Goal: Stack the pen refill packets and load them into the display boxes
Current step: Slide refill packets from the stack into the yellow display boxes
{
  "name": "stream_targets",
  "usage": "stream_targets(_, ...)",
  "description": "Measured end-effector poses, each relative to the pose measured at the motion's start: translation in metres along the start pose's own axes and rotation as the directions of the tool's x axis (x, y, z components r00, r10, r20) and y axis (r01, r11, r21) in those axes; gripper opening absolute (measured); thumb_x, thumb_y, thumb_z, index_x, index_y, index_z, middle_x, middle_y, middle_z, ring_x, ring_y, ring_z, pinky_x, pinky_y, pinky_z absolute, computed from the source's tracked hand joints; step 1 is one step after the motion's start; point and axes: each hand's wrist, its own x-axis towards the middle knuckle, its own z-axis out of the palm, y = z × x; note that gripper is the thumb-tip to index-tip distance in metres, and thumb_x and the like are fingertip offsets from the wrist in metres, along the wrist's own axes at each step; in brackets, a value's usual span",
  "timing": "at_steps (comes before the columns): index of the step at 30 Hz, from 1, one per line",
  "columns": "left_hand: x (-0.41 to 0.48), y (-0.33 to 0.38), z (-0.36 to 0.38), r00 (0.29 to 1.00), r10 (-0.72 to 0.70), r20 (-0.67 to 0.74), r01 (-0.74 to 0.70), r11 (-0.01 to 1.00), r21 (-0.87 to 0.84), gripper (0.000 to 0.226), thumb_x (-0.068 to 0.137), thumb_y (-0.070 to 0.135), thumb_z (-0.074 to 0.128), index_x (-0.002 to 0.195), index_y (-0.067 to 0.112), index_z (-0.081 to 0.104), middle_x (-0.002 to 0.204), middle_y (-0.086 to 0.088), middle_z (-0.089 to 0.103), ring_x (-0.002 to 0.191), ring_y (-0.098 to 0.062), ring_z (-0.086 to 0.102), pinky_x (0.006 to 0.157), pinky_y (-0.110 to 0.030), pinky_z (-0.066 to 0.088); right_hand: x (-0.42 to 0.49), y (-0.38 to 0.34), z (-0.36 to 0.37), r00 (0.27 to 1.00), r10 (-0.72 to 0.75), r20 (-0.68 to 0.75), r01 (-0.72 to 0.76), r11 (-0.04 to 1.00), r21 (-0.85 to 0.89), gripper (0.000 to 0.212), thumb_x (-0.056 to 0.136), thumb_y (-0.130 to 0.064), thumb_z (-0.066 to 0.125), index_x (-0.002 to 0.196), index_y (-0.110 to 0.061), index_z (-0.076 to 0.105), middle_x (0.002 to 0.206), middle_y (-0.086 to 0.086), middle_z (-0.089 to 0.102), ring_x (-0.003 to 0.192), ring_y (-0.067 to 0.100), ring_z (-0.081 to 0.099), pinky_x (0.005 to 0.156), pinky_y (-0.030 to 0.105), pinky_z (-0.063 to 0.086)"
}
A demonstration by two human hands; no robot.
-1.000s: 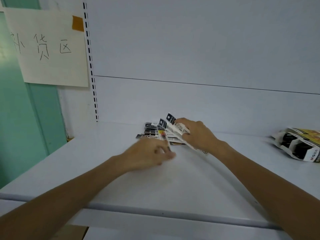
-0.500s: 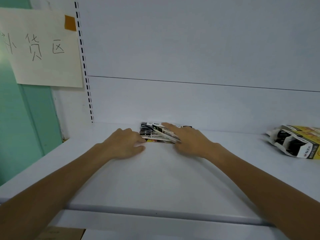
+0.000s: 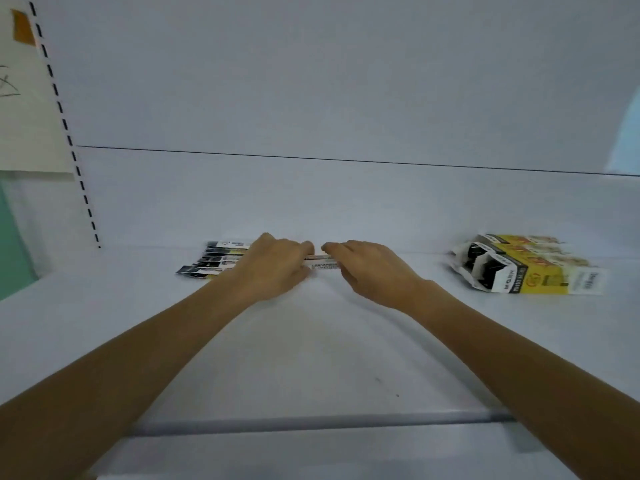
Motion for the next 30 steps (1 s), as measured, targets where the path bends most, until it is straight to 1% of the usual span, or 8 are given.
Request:
stream_targets(3, 0.025, 0.038, 0.001, 1.000, 0.008, -0.019, -0.008, 1.000, 0.007, 0.027, 0.100, 0.033, 0.033, 0.110, 0.013, 0.049, 0.107, -0.002, 0.062, 0.098, -0.026, 0.058, 0.071, -0.030, 0.034, -0.034, 0.040, -0.023, 0.999, 0.038, -0.004, -0.038, 0.999, 0.022, 0.025, 0.080, -0.015, 0.057, 0.100, -0.001, 0.064, 0.076, 0.009, 0.068, 0.060, 0.029, 0.063, 0.052, 0.030, 0.049)
stream_targets(6, 0.047, 0.071, 0.004, 0.993, -0.033, -0.109, 0.026, 0.997, -0.070, 0.027, 0.099, 0.030, 0.036, 0.109, 0.010, 0.051, 0.102, -0.005, 0.061, 0.090, -0.031, 0.061, 0.069, -0.033, 0.040, -0.073, 0.091, -0.050, 0.996, 0.084, 0.000, -0.084, 0.996, -0.028, 0.042, 0.088, -0.038, 0.041, 0.100, -0.005, 0.065, 0.094, 0.007, 0.070, 0.079, 0.026, 0.066, 0.074, 0.032, 0.051)
stream_targets(10, 0.065, 0.100, 0.013, 0.937, 0.043, -0.346, -0.069, 0.995, -0.065, 0.015, 0.088, 0.020, 0.061, 0.082, 0.006, 0.059, 0.068, -0.007, 0.060, 0.046, -0.029, 0.057, 0.041, -0.027, 0.035, -0.124, 0.176, -0.078, 0.933, 0.344, 0.104, -0.335, 0.938, -0.091, 0.043, 0.094, -0.039, 0.041, 0.112, -0.006, 0.062, 0.113, 0.009, 0.066, 0.105, 0.028, 0.060, 0.089, 0.039, 0.042)
stream_targets(16, 0.084, 0.141, 0.016, 0.935, -0.013, -0.353, 0.025, 0.999, 0.030, 0.019, 0.077, 0.020, 0.073, 0.076, 0.011, 0.057, 0.060, -0.001, 0.055, 0.040, -0.027, 0.052, 0.039, -0.025, 0.032, -0.172, 0.274, -0.085, 0.794, 0.572, 0.207, -0.556, 0.820, -0.133, 0.026, 0.094, -0.031, 0.048, 0.106, -0.014, 0.064, 0.113, 0.003, 0.065, 0.102, 0.023, 0.056, 0.087, 0.037, 0.039)
stream_targets(19, 0.086, 0.153, 0.016, 0.942, -0.027, -0.335, 0.045, 0.998, 0.047, 0.017, 0.077, 0.020, 0.073, 0.076, 0.010, 0.060, 0.060, -0.002, 0.057, 0.044, -0.026, 0.055, 0.040, -0.027, 0.037, -0.164, 0.284, -0.073, 0.693, 0.627, 0.356, -0.656, 0.753, -0.049, 0.023, 0.091, -0.031, 0.050, 0.106, -0.018, 0.062, 0.110, 0.003, 0.062, 0.102, 0.023, 0.054, 0.090, 0.037, 0.040)
stream_targets(24, 0.087, 0.157, 0.013, 0.943, -0.096, -0.319, 0.125, 0.990, 0.071, 0.017, 0.076, 0.020, 0.074, 0.078, 0.009, 0.061, 0.061, -0.004, 0.057, 0.047, -0.028, 0.057, 0.041, -0.031, 0.042, -0.149, 0.284, -0.046, 0.672, 0.530, 0.516, -0.622, 0.783, 0.005, 0.025, 0.092, -0.022, 0.035, 0.088, -0.015, 0.059, 0.089, 0.004, 0.062, 0.096, 0.025, 0.054, 0.089, 0.041, 0.042)
stream_targets(27, 0.087, 0.159, 0.014, 0.936, -0.098, -0.339, 0.138, 0.986, 0.095, 0.017, 0.080, 0.024, 0.071, 0.078, 0.010, 0.061, 0.061, -0.003, 0.056, 0.048, -0.027, 0.058, 0.043, -0.032, 0.044, -0.145, 0.289, -0.046, 0.744, 0.435, 0.508, -0.573, 0.806, 0.149, 0.027, 0.093, -0.018, 0.041, 0.104, -0.012, 0.064, 0.102, 0.003, 0.066, 0.093, 0.020, 0.060, 0.082, 0.034, 0.047)
stream_targets(30, 0.088, 0.161, 0.014, 0.927, -0.091, -0.365, 0.143, 0.982, 0.119, 0.036, 0.086, 0.041, 0.042, 0.075, 0.013, 0.062, 0.058, 0.001, 0.056, 0.045, -0.024, 0.057, 0.041, -0.027, 0.041, -0.144, 0.300, -0.050, 0.778, 0.404, 0.481, -0.565, 0.785, 0.254, 0.028, 0.091, -0.005, 0.048, 0.112, -0.011, 0.066, 0.115, 0.004, 0.064, 0.094, 0.015, 0.057, 0.080, 0.026, 0.041)
